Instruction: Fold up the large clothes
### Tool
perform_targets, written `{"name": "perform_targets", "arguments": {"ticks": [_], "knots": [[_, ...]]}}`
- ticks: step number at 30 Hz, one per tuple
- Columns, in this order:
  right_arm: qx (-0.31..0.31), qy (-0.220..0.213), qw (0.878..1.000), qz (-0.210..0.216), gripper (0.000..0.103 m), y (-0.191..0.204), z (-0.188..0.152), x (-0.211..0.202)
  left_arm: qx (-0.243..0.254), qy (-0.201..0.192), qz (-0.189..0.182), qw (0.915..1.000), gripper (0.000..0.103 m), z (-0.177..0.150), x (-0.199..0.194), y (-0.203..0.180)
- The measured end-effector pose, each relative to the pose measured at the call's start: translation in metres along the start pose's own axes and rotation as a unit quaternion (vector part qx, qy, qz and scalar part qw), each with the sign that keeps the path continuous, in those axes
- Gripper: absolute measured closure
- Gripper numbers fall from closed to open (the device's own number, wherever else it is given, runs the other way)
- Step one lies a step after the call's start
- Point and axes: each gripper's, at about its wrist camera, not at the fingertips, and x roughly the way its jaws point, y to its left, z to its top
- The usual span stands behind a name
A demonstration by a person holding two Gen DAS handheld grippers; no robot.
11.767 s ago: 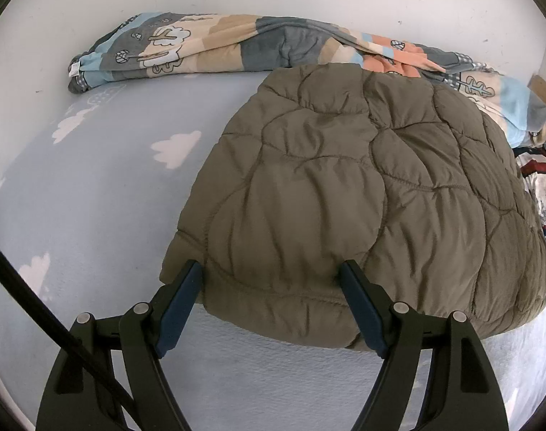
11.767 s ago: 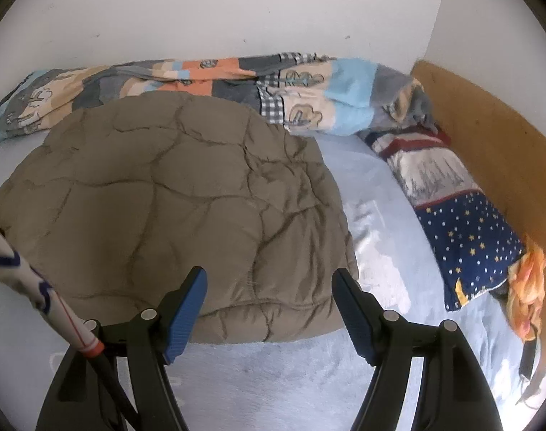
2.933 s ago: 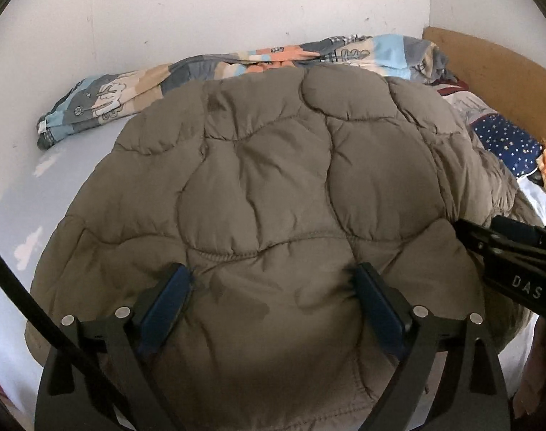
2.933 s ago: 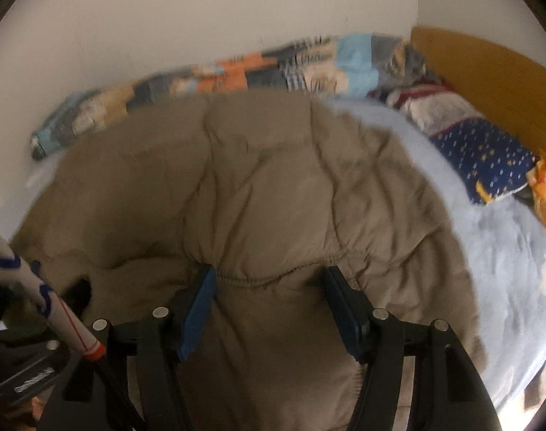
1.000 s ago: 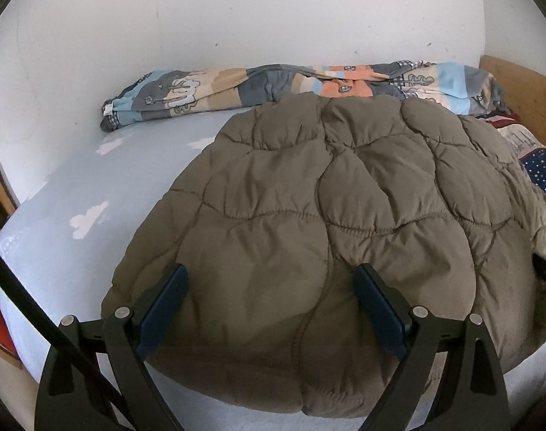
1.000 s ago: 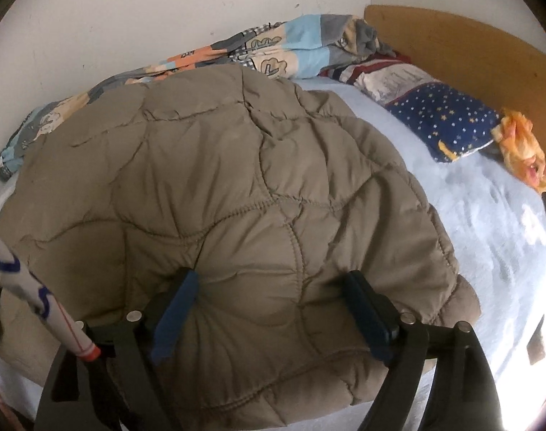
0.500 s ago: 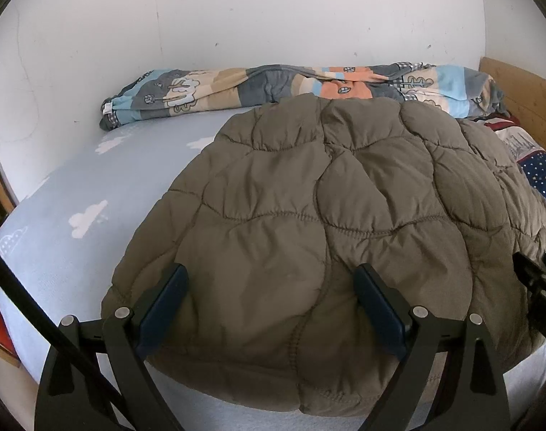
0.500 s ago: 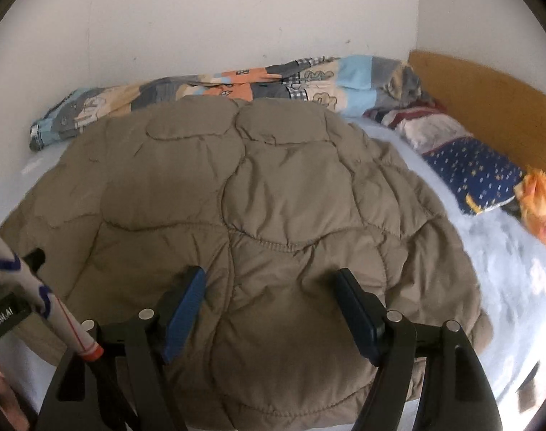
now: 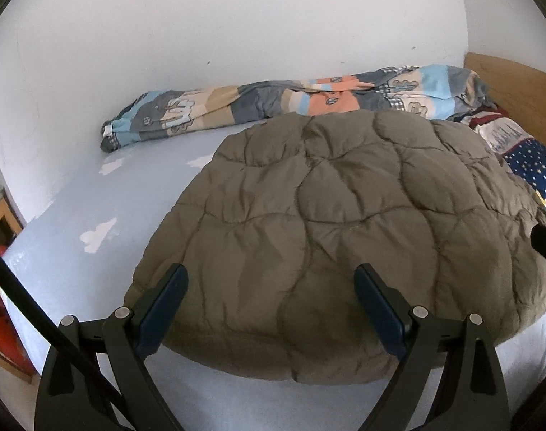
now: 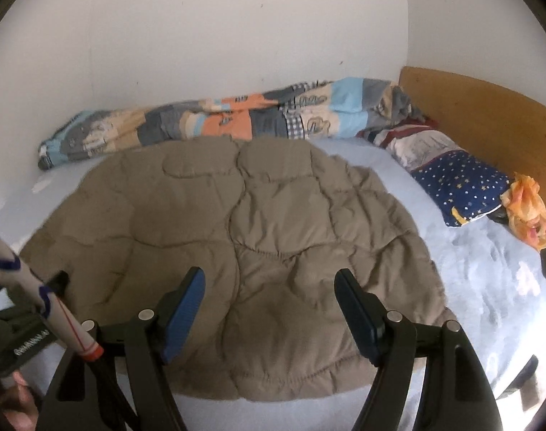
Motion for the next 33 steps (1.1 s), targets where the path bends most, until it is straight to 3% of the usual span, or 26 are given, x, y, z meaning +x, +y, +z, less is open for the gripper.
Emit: {"name": "perform_targets", "arguments": {"ticks": [8,16,33], "knots": [[0.017,0.018,1.000,-0.007,0.023,-0.013,-0.004,0.004,0.007,0.015,-0.003,0.9999,0.010,-0.003,0.004,-0.001],[0.058,0.090,0.994,0.000,0.023,-0.028,-0.013,0.046,-0.003,0.031,-0.010,0.9995,0.010,-0.005,0.016,0.002],[0.048,0.105,0.993,-0.011,0.018,-0.020,-0.018,0.060,-0.014,0.039,-0.020,0.9989,0.010,-0.003,0.026,0.005]]}}
